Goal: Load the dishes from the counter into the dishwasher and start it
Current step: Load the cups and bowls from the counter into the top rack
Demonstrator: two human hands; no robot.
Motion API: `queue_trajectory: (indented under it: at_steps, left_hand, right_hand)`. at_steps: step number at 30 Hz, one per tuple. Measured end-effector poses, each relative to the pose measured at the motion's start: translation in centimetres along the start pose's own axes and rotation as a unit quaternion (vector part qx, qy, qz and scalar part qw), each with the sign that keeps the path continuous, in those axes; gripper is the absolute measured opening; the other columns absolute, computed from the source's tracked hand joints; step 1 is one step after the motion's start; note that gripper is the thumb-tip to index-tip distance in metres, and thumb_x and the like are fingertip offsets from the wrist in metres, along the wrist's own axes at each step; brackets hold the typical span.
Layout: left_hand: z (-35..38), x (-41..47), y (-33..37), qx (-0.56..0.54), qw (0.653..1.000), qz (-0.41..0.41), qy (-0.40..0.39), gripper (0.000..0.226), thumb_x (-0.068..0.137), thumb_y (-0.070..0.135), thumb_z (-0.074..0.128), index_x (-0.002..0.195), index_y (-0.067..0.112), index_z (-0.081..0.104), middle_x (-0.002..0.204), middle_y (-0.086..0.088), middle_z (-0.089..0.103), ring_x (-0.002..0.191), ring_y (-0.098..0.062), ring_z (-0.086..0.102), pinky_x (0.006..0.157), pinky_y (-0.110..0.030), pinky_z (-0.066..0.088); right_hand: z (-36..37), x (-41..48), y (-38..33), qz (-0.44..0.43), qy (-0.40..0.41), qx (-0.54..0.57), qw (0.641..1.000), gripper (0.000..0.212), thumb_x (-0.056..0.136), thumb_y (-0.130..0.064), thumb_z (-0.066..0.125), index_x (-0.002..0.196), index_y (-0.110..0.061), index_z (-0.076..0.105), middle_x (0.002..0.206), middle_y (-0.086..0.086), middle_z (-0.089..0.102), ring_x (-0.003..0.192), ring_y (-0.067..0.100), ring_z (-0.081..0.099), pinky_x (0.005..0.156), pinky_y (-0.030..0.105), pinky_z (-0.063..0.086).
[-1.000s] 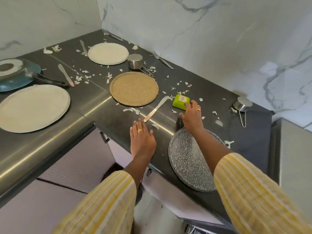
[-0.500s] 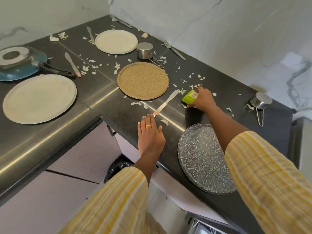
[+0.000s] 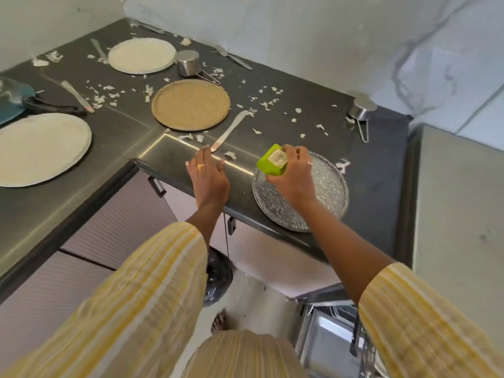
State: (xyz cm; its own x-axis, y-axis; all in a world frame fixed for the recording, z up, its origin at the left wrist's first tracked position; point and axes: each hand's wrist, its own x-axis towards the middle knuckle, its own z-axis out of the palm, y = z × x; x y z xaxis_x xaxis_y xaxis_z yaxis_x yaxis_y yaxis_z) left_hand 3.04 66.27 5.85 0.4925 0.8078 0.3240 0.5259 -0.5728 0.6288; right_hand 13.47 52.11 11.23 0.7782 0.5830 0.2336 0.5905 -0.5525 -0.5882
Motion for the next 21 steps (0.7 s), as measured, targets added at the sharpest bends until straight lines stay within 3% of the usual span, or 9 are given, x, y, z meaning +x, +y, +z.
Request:
queue_trajectory:
  at_steps: [4, 9, 14, 18, 21]
  left_hand:
    - [0.0, -6.3, 0.2, -0.042, 0.999, -0.002, -0.01, 0.051, 0.097, 0.022, 0.039, 0.142, 0.001, 0.029, 0.146, -0.017, 0.034, 0.135, -0.035, 0.027, 0.114, -0.049, 0.004]
    - [1.1, -15.9, 1.2, -0.035, 0.997, 0.02, -0.061, 0.051, 0.095, 0.014, 0.045, 0.14, -0.005, 0.031, 0.146, -0.02, 0.035, 0.132, -0.038, 0.032, 0.112, -0.053, 0.01]
    - [2.7, -24.4, 2.6, -0.021, 0.991, 0.038, -0.13, 0.054, 0.094, 0.014, 0.047, 0.141, -0.007, 0.029, 0.147, -0.023, 0.032, 0.133, -0.041, 0.029, 0.112, -0.054, 0.01]
    - [4.4, -30.3, 4.4, -0.03, 0.982, 0.071, -0.172, 0.053, 0.093, 0.013, 0.049, 0.14, -0.006, 0.03, 0.144, -0.023, 0.034, 0.131, -0.041, 0.031, 0.112, -0.053, 0.012]
    - [6.4, -33.9, 6.2, -0.036, 0.973, 0.081, -0.211, 0.053, 0.095, 0.013, 0.047, 0.142, -0.004, 0.028, 0.145, -0.022, 0.034, 0.132, -0.04, 0.03, 0.113, -0.051, 0.012]
  right_hand:
    - [-1.0, -7.7, 1.0, -0.075, 0.032, -0.044, 0.996, 0.065, 0.064, -0.02, 0.079, 0.121, -0.003, 0.055, 0.121, 0.023, 0.048, 0.11, 0.04, 0.047, 0.094, 0.049, 0.042]
    - [-2.1, -16.1, 4.4, -0.127, 0.07, -0.088, 0.986, 0.065, 0.058, -0.014, 0.079, 0.117, -0.006, 0.052, 0.113, 0.026, 0.054, 0.102, 0.044, 0.054, 0.087, 0.05, 0.046]
    - [-3.8, -24.2, 9.6, -0.106, 0.108, -0.074, 0.986, 0.069, 0.061, -0.017, 0.078, 0.118, -0.012, 0.04, 0.119, 0.01, 0.034, 0.107, 0.038, 0.045, 0.093, 0.046, 0.045]
    - [-5.0, -30.7, 13.8, -0.094, 0.118, -0.094, 0.984, 0.069, 0.061, -0.02, 0.08, 0.118, -0.01, 0.043, 0.117, 0.012, 0.036, 0.106, 0.033, 0.04, 0.089, 0.046, 0.049]
    - [-5.9, -35.2, 17.0, -0.036, 0.129, -0.099, 0.986, 0.072, 0.057, -0.02, 0.084, 0.116, -0.01, 0.044, 0.116, 0.014, 0.04, 0.105, 0.033, 0.041, 0.086, 0.047, 0.05]
